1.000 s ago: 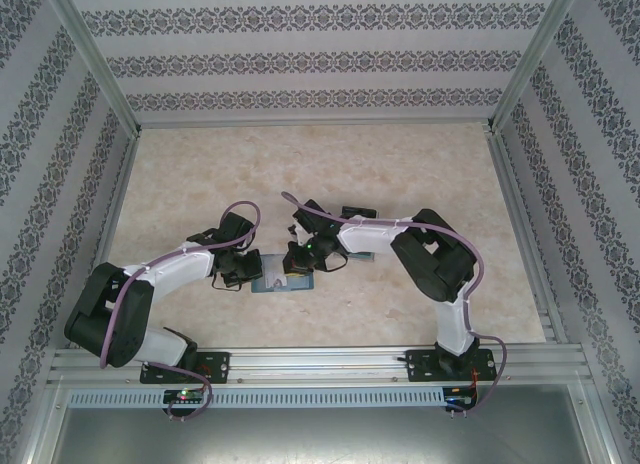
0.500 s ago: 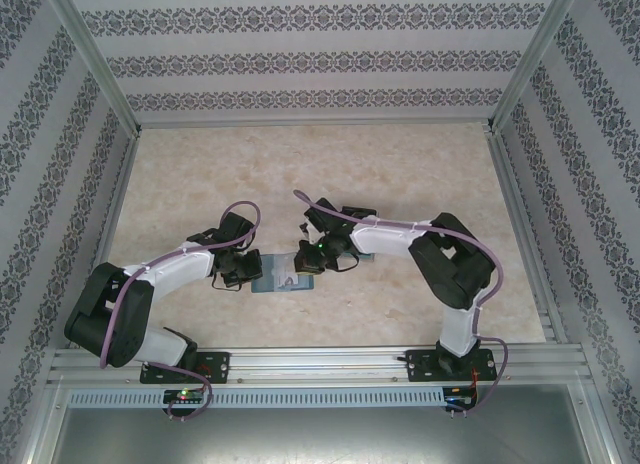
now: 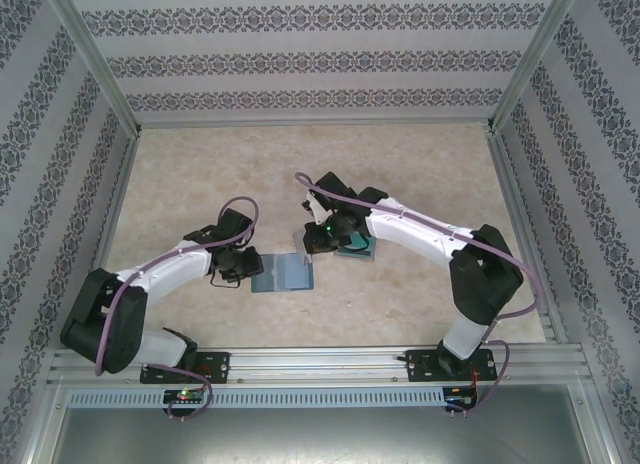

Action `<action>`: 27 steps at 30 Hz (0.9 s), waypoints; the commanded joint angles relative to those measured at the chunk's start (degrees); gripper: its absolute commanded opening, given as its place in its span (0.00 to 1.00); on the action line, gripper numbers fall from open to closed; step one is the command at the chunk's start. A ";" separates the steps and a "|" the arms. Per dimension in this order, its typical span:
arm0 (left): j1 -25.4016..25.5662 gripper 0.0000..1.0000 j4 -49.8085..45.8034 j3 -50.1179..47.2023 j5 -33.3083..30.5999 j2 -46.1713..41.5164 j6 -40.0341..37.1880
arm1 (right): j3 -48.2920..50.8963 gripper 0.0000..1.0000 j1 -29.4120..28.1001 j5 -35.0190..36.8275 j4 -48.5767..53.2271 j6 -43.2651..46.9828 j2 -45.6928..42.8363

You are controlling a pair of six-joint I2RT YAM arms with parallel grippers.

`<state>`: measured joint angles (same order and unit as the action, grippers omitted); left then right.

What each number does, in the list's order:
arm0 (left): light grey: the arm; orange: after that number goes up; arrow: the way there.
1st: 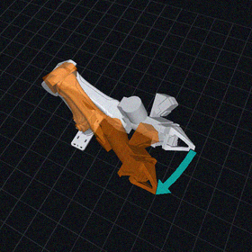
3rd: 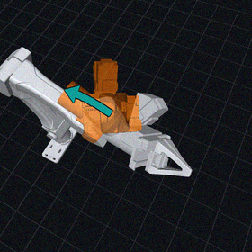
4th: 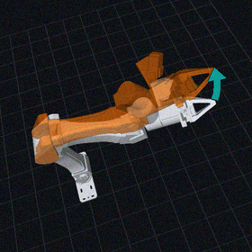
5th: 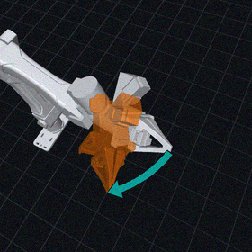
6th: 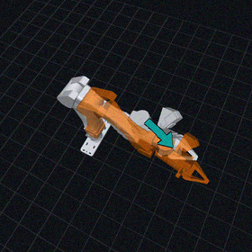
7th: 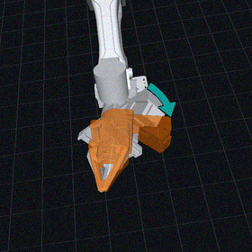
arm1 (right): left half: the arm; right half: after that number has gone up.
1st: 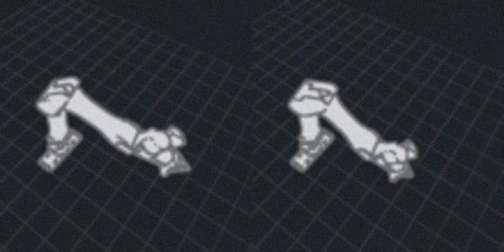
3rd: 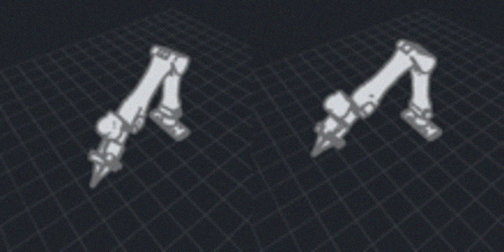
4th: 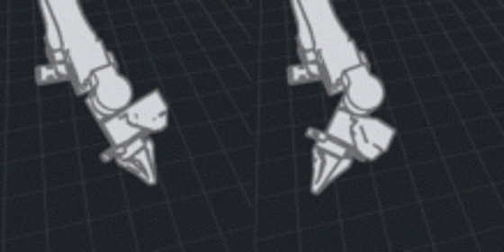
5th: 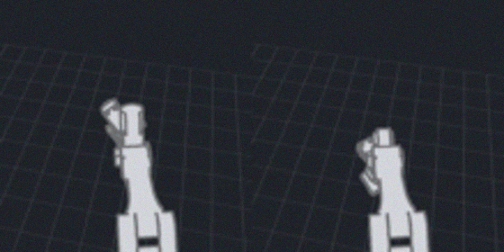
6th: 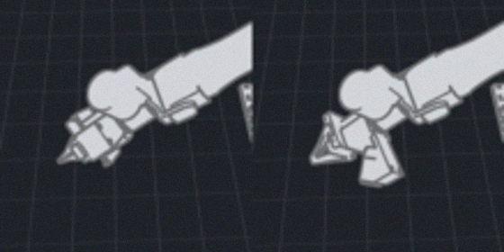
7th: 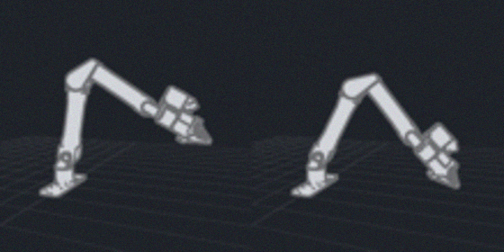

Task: Take the credit cards out of the card holder

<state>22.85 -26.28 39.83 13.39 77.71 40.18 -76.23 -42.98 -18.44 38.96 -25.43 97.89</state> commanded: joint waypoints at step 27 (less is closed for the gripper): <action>-0.16 1.00 -0.52 4.67 -8.54 -12.74 -2.69 | -10.12 0.00 1.44 38.52 21.64 52.59 -1.22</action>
<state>22.85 -26.61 43.13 6.48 64.62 38.96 -87.53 -42.09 18.24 61.34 22.98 96.12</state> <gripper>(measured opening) 0.995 0.060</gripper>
